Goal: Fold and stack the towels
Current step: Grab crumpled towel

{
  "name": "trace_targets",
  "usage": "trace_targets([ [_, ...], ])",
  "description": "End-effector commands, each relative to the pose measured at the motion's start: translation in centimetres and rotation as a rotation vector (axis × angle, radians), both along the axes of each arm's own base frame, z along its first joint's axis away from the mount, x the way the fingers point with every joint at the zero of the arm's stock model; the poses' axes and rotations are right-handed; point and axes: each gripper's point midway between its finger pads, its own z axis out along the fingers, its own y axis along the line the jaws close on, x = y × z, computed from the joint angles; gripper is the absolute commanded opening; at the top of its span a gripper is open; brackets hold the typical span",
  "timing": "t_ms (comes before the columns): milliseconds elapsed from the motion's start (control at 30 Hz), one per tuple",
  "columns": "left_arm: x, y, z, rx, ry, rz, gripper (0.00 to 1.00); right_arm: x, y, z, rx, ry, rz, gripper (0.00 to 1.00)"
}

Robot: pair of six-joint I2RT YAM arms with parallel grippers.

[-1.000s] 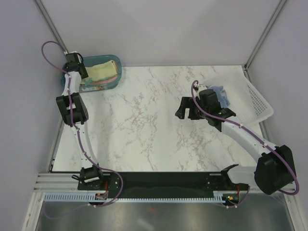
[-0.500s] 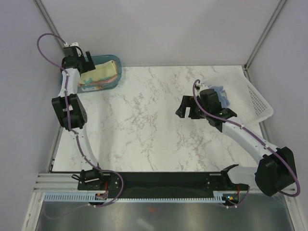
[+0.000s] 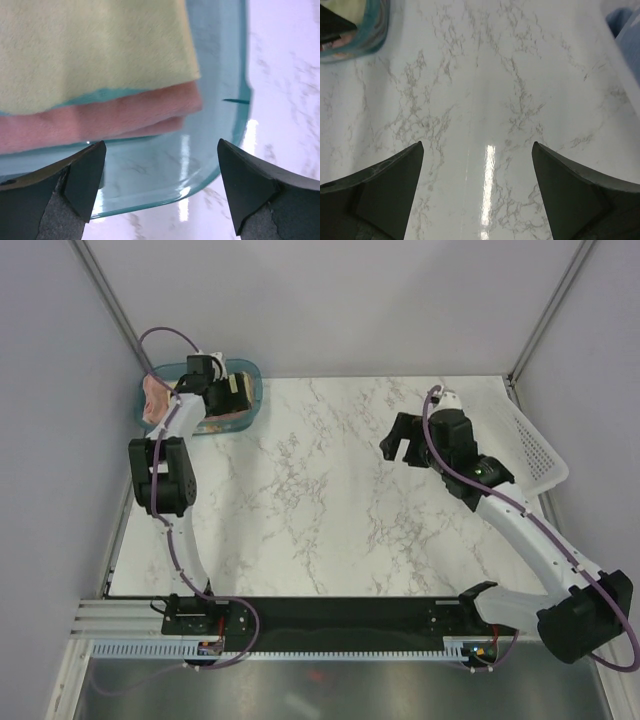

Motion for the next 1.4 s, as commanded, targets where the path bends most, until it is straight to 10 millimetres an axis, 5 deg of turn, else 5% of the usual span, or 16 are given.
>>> trace_targets([
  [0, -2.8, -9.4, 8.0, -0.119, -0.118, -0.169, 1.0, 3.1, -3.1, 5.7, -0.061, -0.123, -0.199, 0.98],
  [67, -5.0, -12.9, 10.1, -0.117, -0.148, -0.239, 1.0, 5.1, -4.9, 6.5, -0.091, -0.124, -0.282, 0.98],
  [100, -6.6, -14.7, 9.5, -0.105, -0.13, -0.284, 1.0, 5.9, -6.0, 6.5, -0.107, -0.111, -0.312, 0.97],
  [133, -8.5, -18.1, 9.8, -0.086, -0.133, -0.353, 1.0, 6.8, -8.1, 6.4, -0.126, -0.1, -0.38, 0.97],
  [167, -9.9, -19.1, 11.7, -0.074, -0.172, -0.37, 1.0, 8.0, -8.8, 6.4, -0.132, -0.085, -0.396, 0.97],
  [233, -12.4, -21.5, 10.9, -0.047, -0.162, -0.411, 1.0, 9.2, -10.1, 6.2, -0.156, -0.071, -0.403, 0.97],
  [467, -14.0, -21.4, 10.7, -0.018, -0.176, -0.427, 1.0, 10.5, -12.5, 5.4, -0.203, -0.03, -0.381, 0.96],
  [600, -11.3, -22.2, 9.8, 0.035, -0.186, -0.468, 1.0, 10.2, -12.2, 5.2, -0.176, -0.039, -0.353, 0.96],
  [667, -10.1, -21.8, 7.8, 0.099, -0.157, -0.467, 1.0, 10.2, -12.1, 4.6, -0.185, -0.042, -0.337, 0.96],
  [833, -8.2, -19.9, 6.9, 0.14, -0.125, -0.415, 0.98, 10.8, -16.1, 2.7, -0.197, 0.006, -0.438, 0.95],
  [933, -10.6, -21.5, 8.4, 0.019, -0.097, -0.464, 0.98, 11.6, -17.8, 1.3, -0.225, 0.036, -0.447, 0.93],
  [1033, -15.6, -24.2, 10.1, -0.052, -0.1, -0.558, 1.0, 12.4, -19.4, -1.2, -0.228, 0.102, -0.428, 0.93],
  [1133, -20.0, -26.0, 11.8, -0.151, -0.068, -0.617, 1.0, 12.2, -18.6, -4.9, -0.199, 0.187, -0.359, 0.91],
  [1167, -21.9, -26.1, 11.0, -0.201, -0.012, -0.636, 1.0, 12.1, -18.3, -6.1, -0.186, 0.214, -0.339, 0.91],
  [1233, -24.1, -26.2, 12.9, -0.271, -0.042, -0.665, 1.0, 11.6, -18.1, -8.1, -0.18, 0.249, -0.311, 0.9],
  [1367, -24.3, -23.0, 15.0, -0.282, -0.204, -0.482, 1.0, 12.0, -18.4, -11.2, -0.196, 0.303, -0.274, 0.85],
])
